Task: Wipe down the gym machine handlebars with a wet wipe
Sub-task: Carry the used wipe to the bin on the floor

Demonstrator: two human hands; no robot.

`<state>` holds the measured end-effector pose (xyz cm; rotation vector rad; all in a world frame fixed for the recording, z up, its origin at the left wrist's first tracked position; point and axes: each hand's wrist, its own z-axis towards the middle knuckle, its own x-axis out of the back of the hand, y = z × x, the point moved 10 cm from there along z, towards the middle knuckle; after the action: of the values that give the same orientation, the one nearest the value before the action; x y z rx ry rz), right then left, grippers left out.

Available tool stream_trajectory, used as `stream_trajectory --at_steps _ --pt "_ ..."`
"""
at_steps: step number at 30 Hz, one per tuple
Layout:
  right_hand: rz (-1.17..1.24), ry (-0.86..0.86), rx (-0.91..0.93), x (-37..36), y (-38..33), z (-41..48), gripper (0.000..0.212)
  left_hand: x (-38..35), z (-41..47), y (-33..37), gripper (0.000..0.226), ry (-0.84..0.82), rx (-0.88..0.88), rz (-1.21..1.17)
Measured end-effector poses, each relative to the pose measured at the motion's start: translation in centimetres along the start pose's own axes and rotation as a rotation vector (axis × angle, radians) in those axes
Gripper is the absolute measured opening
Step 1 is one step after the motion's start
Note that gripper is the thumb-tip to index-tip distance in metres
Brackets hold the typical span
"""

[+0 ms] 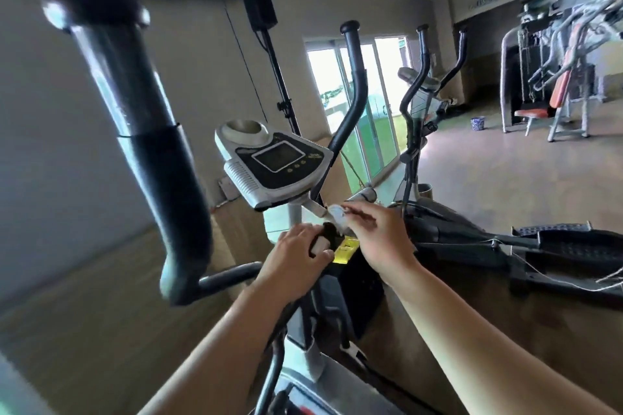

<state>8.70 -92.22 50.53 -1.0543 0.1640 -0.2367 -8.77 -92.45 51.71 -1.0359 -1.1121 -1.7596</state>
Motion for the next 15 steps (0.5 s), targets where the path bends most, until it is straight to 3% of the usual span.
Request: stream_trajectory --at_steps 5,15 --pt "0.25 -0.046 -0.111 -5.0 -1.5 -8.0 0.023 2.1 -9.1 -4.7 0.057 0.003 0.044 -0.008" --pt "0.431 -0.335 -0.196 -20.2 -5.4 -21.1 0.029 6.4 -24.9 -16.6 0.057 0.022 0.233 0.08"
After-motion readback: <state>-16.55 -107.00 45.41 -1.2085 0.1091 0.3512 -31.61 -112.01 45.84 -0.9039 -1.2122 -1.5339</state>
